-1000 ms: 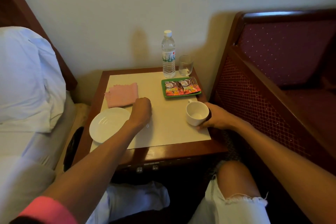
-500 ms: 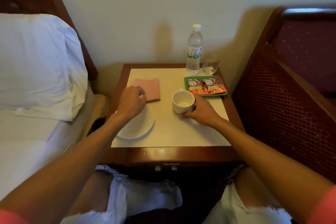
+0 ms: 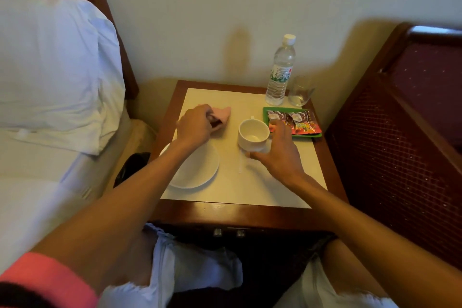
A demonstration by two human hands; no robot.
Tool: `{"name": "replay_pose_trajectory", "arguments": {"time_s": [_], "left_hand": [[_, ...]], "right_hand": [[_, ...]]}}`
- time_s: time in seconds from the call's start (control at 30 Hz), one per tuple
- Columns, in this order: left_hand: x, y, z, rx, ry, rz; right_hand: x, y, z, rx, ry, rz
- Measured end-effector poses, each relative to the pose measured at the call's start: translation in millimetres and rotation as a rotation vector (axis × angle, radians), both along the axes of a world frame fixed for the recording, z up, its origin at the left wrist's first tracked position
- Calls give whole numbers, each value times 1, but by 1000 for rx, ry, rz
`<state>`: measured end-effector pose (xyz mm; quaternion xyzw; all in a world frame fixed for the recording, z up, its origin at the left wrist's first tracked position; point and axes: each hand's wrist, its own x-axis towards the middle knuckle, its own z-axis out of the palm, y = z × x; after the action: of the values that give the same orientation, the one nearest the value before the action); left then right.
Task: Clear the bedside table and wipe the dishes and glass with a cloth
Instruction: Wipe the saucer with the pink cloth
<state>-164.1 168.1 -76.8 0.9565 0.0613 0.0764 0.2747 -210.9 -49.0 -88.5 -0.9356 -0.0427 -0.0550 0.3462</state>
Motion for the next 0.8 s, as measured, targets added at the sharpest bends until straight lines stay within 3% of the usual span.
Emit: {"name": "replay_pose_trajectory", "arguments": {"time_s": [0.23,0.37,0.53,0.7,0.8], "left_hand": [[-41,14,68,-287,-214,-70],[-79,15,105,-511,-152,-268],[-106,24,124,-541,-186,-343],[-125,24,129,-400,-137,-382],[-133,14,131,-602,-19,-349]], "right_hand": [[0,27,48,-43,-267,208],[5,46,73,-50,-324,350],[-7,40,95,230,-148,542],[-24,21,115,248,-55,556],[-34,11,120,236,-26,516]]}}
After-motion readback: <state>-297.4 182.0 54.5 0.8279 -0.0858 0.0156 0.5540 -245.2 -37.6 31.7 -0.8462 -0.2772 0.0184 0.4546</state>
